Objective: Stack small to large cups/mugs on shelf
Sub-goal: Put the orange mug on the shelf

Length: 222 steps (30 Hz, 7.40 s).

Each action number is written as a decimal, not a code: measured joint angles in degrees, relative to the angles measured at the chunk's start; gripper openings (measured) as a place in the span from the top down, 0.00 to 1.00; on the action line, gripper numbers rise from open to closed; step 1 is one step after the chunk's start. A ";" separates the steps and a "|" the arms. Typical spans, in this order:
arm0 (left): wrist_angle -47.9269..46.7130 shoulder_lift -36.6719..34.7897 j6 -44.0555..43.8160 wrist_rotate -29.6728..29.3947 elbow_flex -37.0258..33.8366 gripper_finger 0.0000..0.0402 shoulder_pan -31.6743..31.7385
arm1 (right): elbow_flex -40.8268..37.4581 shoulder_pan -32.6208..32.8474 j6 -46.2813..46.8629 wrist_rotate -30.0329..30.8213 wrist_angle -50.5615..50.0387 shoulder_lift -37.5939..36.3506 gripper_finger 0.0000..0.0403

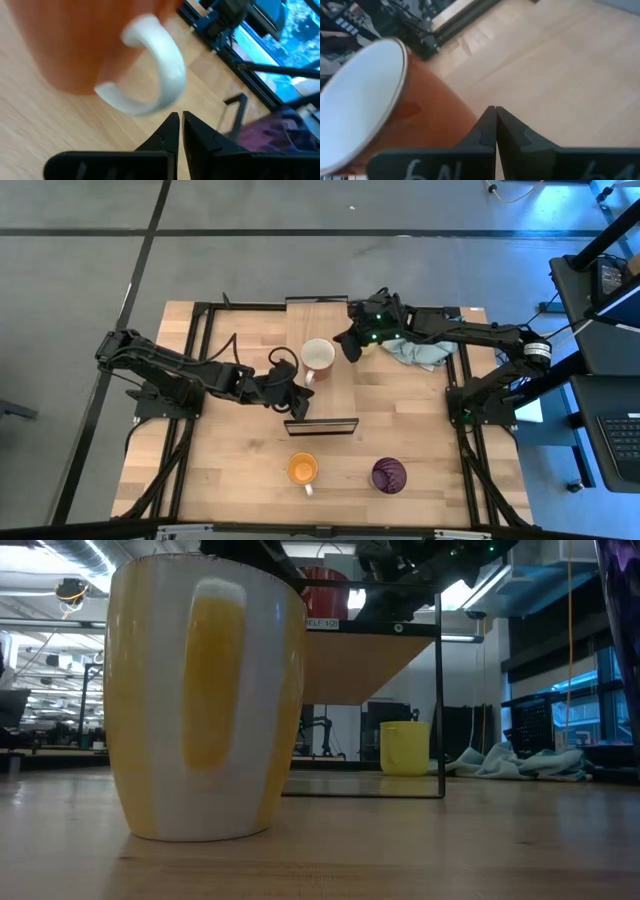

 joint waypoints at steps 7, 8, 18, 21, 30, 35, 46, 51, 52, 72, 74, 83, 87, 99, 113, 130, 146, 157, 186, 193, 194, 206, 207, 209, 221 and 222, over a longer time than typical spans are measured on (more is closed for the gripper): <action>-0.02 0.00 0.18 -2.61 0.01 0.96 0.91 | 0.00 -0.87 0.07 -0.93 1.64 0.00 0.99; -0.02 0.00 0.20 -2.76 0.01 0.96 1.04 | 0.00 -0.87 0.07 -0.98 1.67 0.00 0.99; -1.40 0.00 0.17 -2.77 0.02 0.96 1.15 | 0.00 -0.89 -0.28 -2.77 0.99 0.00 0.99; -2.33 0.00 0.15 -2.78 0.01 0.96 0.70 | 0.00 -0.88 -0.29 -4.16 -0.05 0.00 0.99; -4.07 0.00 0.03 -5.99 0.01 0.96 0.46 | 0.00 1.92 -0.37 -4.35 -2.42 0.00 0.99; -2.78 0.00 -0.28 -1.49 0.00 0.96 0.19 | 0.00 2.29 -0.32 -0.80 -2.40 0.00 0.99; 0.21 -0.02 0.20 -5.21 0.02 0.96 -0.71 | 0.00 -2.23 -0.44 2.04 -0.25 0.00 0.99; 0.20 0.00 0.48 -5.66 0.01 0.96 0.47 | 0.00 -3.78 -0.90 1.03 1.46 0.00 0.99; 0.20 0.00 0.95 -5.66 0.02 0.96 0.70 | 0.00 -3.97 -0.93 0.31 1.63 0.00 0.99; -1.32 0.35 1.73 -5.77 0.00 0.96 2.12 | 0.00 -2.35 -2.95 -5.50 -0.15 0.00 0.99; -1.75 0.35 1.73 -5.75 0.02 0.96 2.12 | 0.00 -1.43 -2.95 -5.49 -0.28 0.00 0.99; -1.79 0.35 2.84 -5.59 0.02 0.96 2.10 | 0.00 1.31 -2.05 -5.10 -0.24 0.00 0.99; -2.16 0.35 2.86 -5.67 0.01 0.96 2.11 | 0.00 2.20 -1.60 -5.45 -0.26 0.00 0.99; -4.85 0.31 0.22 -6.70 0.02 0.96 -0.46 | 0.00 4.33 -1.79 -1.35 -3.71 0.00 0.99; -11.50 0.31 -7.83 -21.35 0.01 0.96 -4.46 | 0.00 0.95 -3.34 1.19 -2.93 -0.07 0.99; -14.23 0.31 -7.30 -25.43 0.00 0.96 -3.49 | 0.00 0.12 -3.41 0.55 -2.27 -0.07 0.99; -12.89 0.31 -4.76 -24.85 0.02 0.96 -3.10 | 0.00 -0.84 -4.47 4.46 -0.89 -0.09 0.99; -13.11 0.30 -7.39 -25.37 0.01 0.97 -5.51 | 0.02 -4.43 1.49 -3.08 7.74 -0.07 0.99; -14.14 0.28 -7.17 -25.60 0.02 0.97 -5.53 | 0.02 -2.38 8.53 -14.80 14.67 5.60 0.99; -14.14 0.28 -7.16 -26.27 0.01 0.97 -5.53 | 0.02 0.56 7.39 -12.62 11.76 5.64 0.99; -14.14 0.28 -7.17 -26.27 0.00 0.97 -5.53 | 0.02 0.74 7.43 -12.05 11.74 5.64 0.99; -10.12 0.28 -1.94 -28.29 0.00 0.97 -5.51 | 0.02 0.77 6.50 -12.80 9.57 4.58 0.99; -9.53 0.28 -1.38 -28.32 0.02 0.97 -5.43 | 0.02 0.77 5.95 -12.78 9.03 4.22 0.99; -9.31 0.28 -1.16 -28.29 0.02 0.97 -5.18 | 0.02 0.77 5.51 -12.49 8.27 3.52 0.99; -7.14 0.28 -3.20 -26.92 0.00 0.97 -9.94 | 0.00 0.55 2.95 -9.87 3.89 1.60 0.99; -7.32 0.28 -3.31 -27.74 0.01 0.97 -10.66 | 0.00 0.55 2.87 -9.70 3.55 1.60 0.99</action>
